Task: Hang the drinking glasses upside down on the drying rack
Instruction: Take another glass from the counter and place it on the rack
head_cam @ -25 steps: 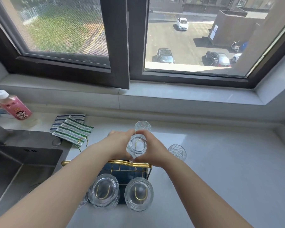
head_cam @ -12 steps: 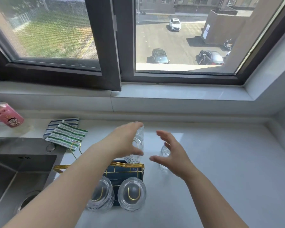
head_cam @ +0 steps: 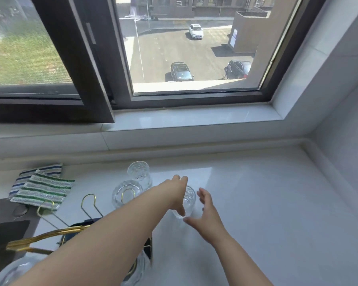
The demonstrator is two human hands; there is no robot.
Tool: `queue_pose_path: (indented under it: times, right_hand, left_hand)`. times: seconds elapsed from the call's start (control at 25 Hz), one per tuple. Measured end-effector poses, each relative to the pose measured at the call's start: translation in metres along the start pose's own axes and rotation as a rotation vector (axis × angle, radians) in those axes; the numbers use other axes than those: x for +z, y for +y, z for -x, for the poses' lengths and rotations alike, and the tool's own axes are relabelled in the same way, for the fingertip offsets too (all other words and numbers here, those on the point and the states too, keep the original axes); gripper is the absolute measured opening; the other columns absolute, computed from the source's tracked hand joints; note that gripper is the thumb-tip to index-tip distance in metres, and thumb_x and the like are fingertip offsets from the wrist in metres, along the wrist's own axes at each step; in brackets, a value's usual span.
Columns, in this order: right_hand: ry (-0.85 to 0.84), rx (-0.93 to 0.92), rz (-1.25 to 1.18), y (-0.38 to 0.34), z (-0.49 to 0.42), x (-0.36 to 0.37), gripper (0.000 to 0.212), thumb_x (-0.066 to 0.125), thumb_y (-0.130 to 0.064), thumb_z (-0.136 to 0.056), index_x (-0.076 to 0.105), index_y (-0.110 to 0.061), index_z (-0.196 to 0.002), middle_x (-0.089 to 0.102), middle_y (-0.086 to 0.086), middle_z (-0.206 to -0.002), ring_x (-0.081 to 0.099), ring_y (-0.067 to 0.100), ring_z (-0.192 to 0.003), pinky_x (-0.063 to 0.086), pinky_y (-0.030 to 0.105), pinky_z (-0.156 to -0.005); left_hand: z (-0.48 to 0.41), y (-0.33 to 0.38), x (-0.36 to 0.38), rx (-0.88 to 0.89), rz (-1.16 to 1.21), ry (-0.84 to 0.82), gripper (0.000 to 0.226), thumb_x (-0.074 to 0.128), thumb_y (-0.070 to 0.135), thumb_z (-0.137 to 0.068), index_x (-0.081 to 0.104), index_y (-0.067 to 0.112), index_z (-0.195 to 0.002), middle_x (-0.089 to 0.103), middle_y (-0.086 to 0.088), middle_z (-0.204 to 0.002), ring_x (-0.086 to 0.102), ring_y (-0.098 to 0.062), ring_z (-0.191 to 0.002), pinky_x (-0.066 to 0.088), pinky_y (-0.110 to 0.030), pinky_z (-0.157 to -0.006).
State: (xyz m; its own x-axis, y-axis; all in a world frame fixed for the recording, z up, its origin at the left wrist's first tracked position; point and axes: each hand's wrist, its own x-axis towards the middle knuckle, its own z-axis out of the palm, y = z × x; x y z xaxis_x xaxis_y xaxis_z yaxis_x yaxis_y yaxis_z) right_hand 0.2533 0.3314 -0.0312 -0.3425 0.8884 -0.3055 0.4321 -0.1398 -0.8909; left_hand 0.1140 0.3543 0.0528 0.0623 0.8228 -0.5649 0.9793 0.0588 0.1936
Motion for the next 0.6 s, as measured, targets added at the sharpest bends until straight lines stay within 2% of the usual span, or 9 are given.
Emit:
queue_pose_path:
  times: [0.12, 0.24, 0.36, 0.44, 0.52, 0.6]
  right_hand:
    - [-0.02, -0.002, -0.025, 0.002, -0.013, 0.008, 0.093, 0.079, -0.017, -0.065, 0.022, -0.022, -0.14, 0.039, -0.008, -0.138, 0.04, 0.009, -0.125, 0.035, 0.014, -0.092]
    - [-0.011, -0.019, -0.065, 0.002, -0.019, 0.014, 0.077, 0.079, -0.017, -0.062, 0.037, -0.036, -0.123, 0.054, -0.008, -0.124, 0.055, 0.011, -0.111, 0.049, 0.026, -0.087]
    - [-0.001, -0.044, -0.085, -0.003, -0.015, 0.012, 0.067, 0.08, -0.02, -0.058, 0.04, -0.047, -0.105, 0.058, -0.014, -0.113, 0.057, -0.001, -0.098, 0.049, 0.017, -0.075]
    - [0.002, -0.074, -0.137, -0.009, -0.008, 0.006, 0.067, 0.08, -0.02, -0.057, 0.043, -0.044, -0.107, 0.057, -0.014, -0.115, 0.055, -0.009, -0.095, 0.047, 0.009, -0.07]
    - [-0.021, -0.084, -0.237, -0.015, 0.0, -0.006, 0.071, 0.08, -0.017, -0.057, 0.044, -0.04, -0.113, 0.054, -0.01, -0.121, 0.053, -0.012, -0.099, 0.044, 0.004, -0.07]
    - [-0.116, -0.051, -0.419, -0.024, 0.011, -0.02, 0.077, 0.081, -0.015, -0.057, 0.044, -0.036, -0.121, 0.054, -0.006, -0.127, 0.056, -0.003, -0.107, 0.048, 0.01, -0.076]
  left_hand:
    - [-0.014, -0.005, 0.006, 0.01, -0.05, -0.048, 0.089, 0.081, 0.025, -0.064, 0.027, 0.013, -0.133, 0.043, -0.012, -0.131, 0.05, -0.033, -0.114, 0.047, -0.042, -0.088]
    - [-0.022, -0.009, 0.012, 0.036, -0.062, -0.017, 0.078, 0.079, 0.023, -0.065, 0.032, 0.015, -0.127, 0.052, -0.01, -0.12, 0.053, -0.03, -0.105, 0.043, -0.036, -0.075]
    - [-0.019, -0.014, 0.008, 0.049, -0.042, 0.013, 0.075, 0.08, 0.027, -0.062, 0.037, 0.018, -0.123, 0.056, -0.007, -0.115, 0.055, -0.028, -0.1, 0.044, -0.035, -0.074]
    - [-0.011, -0.015, -0.002, 0.072, 0.004, 0.053, 0.073, 0.081, 0.032, -0.058, 0.04, 0.022, -0.118, 0.058, -0.002, -0.115, 0.055, -0.025, -0.098, 0.047, -0.035, -0.075]
    - [0.004, -0.015, -0.014, 0.113, 0.103, 0.109, 0.072, 0.08, 0.033, -0.056, 0.042, 0.027, -0.117, 0.058, 0.004, -0.116, 0.055, -0.02, -0.096, 0.048, -0.033, -0.074]
    - [0.027, -0.018, -0.027, 0.174, 0.269, 0.168, 0.07, 0.08, 0.032, -0.056, 0.042, 0.032, -0.115, 0.057, 0.009, -0.117, 0.056, -0.014, -0.098, 0.049, -0.031, -0.075]
